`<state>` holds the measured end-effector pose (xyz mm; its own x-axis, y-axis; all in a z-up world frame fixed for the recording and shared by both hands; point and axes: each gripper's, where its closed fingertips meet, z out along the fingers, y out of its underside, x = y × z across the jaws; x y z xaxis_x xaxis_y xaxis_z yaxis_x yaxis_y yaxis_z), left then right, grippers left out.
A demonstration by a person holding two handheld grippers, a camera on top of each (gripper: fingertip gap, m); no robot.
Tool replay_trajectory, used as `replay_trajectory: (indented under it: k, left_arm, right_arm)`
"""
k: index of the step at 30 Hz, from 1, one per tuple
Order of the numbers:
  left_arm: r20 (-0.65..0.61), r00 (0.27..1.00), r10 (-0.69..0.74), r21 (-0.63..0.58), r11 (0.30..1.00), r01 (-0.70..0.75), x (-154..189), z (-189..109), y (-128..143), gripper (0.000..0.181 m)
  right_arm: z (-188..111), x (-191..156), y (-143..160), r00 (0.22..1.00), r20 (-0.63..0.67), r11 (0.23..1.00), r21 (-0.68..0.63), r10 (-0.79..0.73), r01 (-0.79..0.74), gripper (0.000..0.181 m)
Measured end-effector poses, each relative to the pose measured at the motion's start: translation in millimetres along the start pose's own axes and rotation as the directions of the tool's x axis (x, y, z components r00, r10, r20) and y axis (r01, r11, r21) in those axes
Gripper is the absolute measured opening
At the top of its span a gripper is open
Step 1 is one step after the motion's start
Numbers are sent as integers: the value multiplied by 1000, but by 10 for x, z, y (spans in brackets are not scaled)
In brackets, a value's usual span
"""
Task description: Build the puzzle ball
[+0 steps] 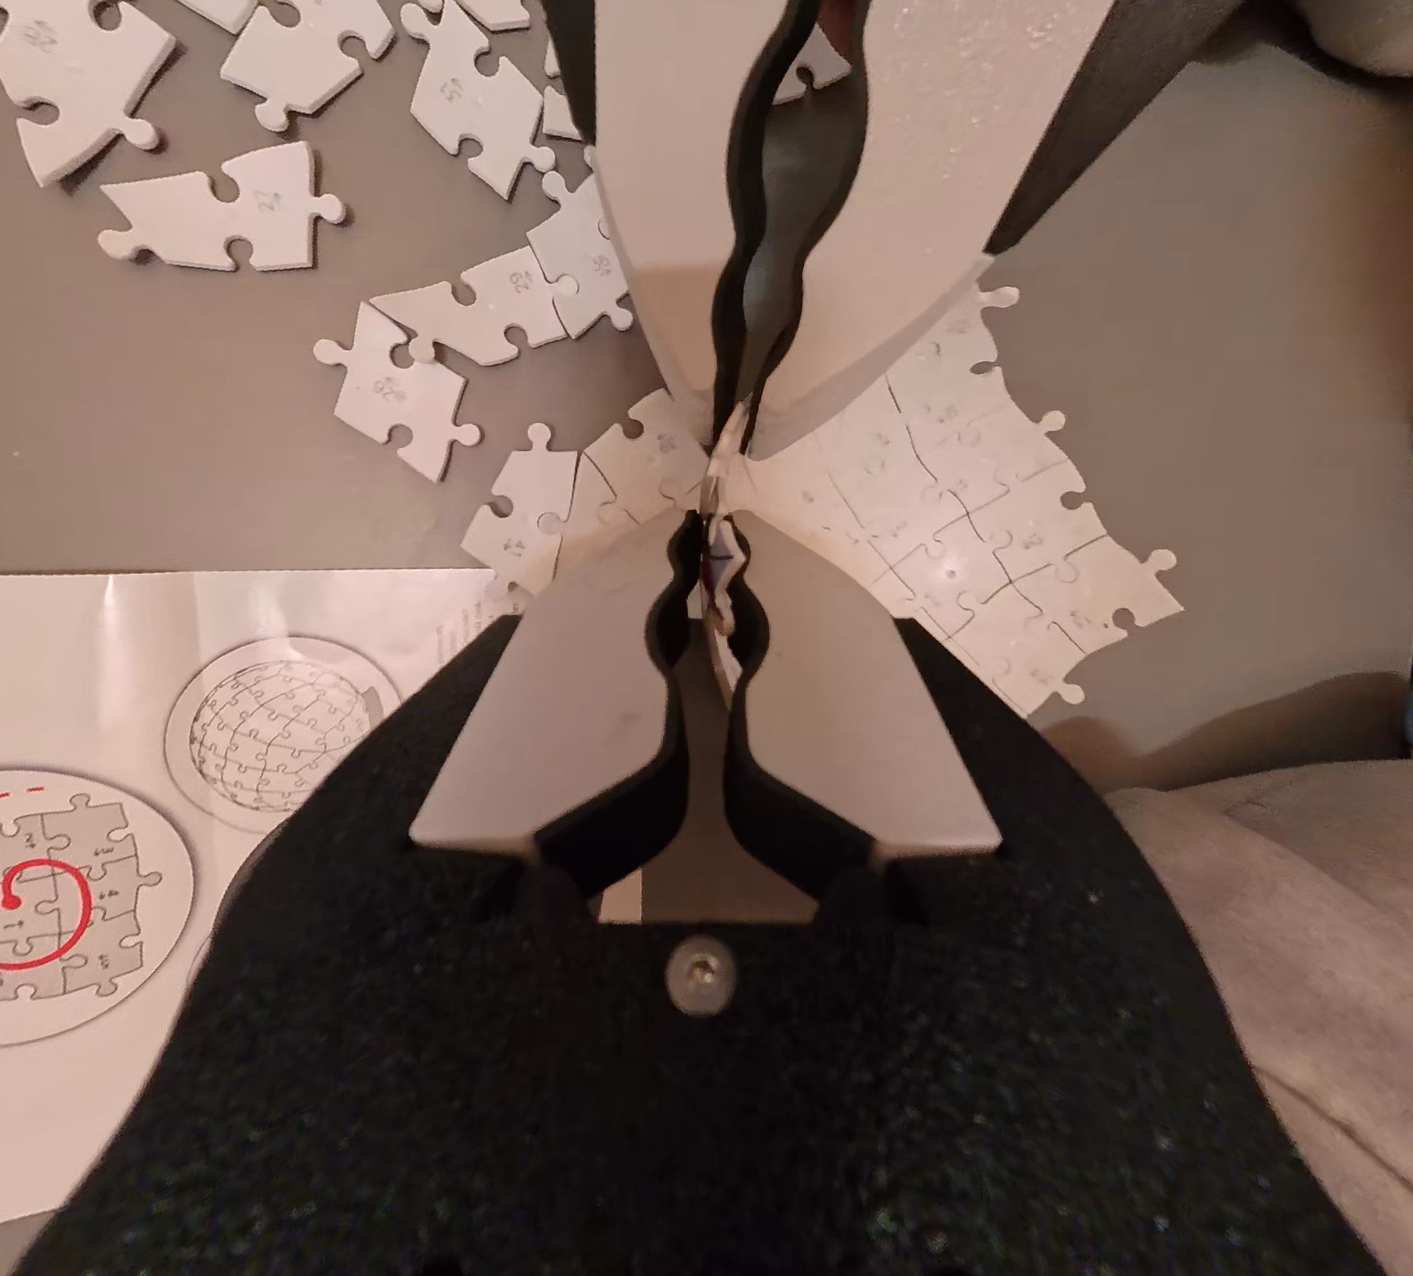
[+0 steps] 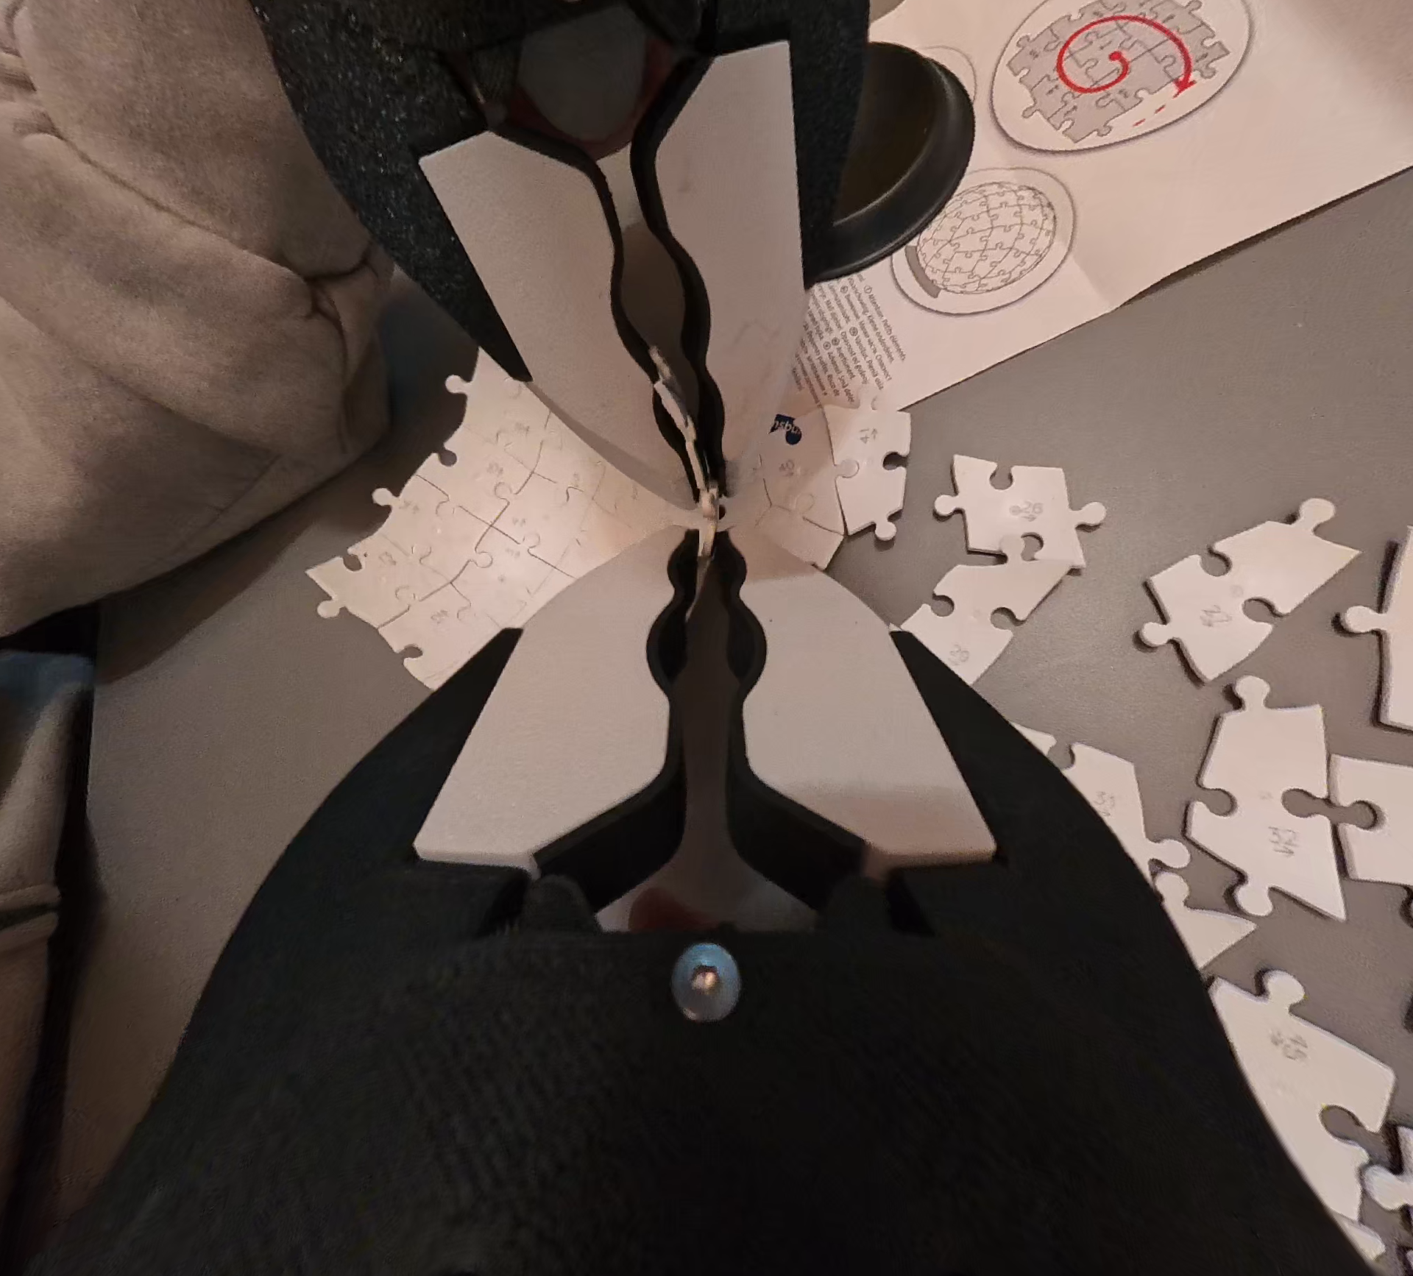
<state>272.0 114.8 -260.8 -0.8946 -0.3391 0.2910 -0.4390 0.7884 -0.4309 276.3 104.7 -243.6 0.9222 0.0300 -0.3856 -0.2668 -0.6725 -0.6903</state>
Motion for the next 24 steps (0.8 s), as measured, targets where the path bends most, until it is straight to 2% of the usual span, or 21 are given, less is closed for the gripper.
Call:
replay_trajectory:
  k: [15, 24]
  left_arm:
    - [-59, 997, -53, 21, 998, 54, 31, 8, -2, 4]
    - [-19, 998, -58, -3, 998, 58, -2, 6, -3, 4]
  right_arm:
    - [0, -5, 30, 996, -27, 996, -41, -80, 79, 3]
    - [-7, 21, 7, 996, -44, 996, -35, -83, 82, 3]
